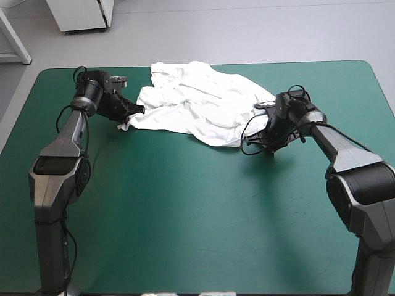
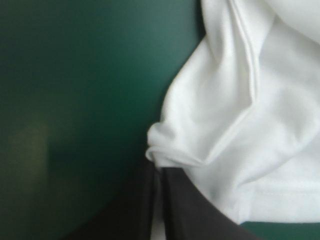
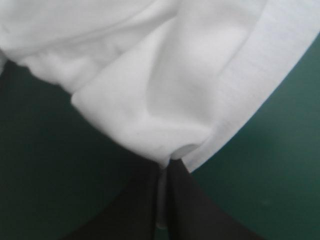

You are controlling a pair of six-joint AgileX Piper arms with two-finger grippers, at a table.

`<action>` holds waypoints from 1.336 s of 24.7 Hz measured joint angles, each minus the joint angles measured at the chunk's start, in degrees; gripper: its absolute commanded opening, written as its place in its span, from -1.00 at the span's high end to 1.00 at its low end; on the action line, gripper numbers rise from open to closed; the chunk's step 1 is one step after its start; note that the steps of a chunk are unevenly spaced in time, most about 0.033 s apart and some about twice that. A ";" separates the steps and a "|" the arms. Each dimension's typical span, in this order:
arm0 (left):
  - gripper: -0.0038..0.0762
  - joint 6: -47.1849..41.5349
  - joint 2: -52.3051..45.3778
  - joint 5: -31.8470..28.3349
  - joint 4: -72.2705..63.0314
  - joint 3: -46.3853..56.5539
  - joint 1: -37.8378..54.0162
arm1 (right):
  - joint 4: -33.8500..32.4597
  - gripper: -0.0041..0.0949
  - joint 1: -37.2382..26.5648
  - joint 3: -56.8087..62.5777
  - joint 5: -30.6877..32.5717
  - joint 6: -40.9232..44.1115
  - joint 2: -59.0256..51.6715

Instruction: Fold the cloth

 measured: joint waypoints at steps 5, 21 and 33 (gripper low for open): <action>0.93 2.04 -6.91 2.70 -2.00 -4.58 0.06 | -3.36 0.95 1.03 -8.39 6.58 0.00 -7.91; 0.93 4.30 -37.27 1.32 -10.48 -11.66 0.06 | -7.04 0.95 0.98 -32.00 11.79 -4.06 -29.63; 0.93 8.80 -48.92 -11.05 -19.86 -29.61 0.06 | -0.77 0.95 0.98 -62.22 2.90 -10.24 -32.13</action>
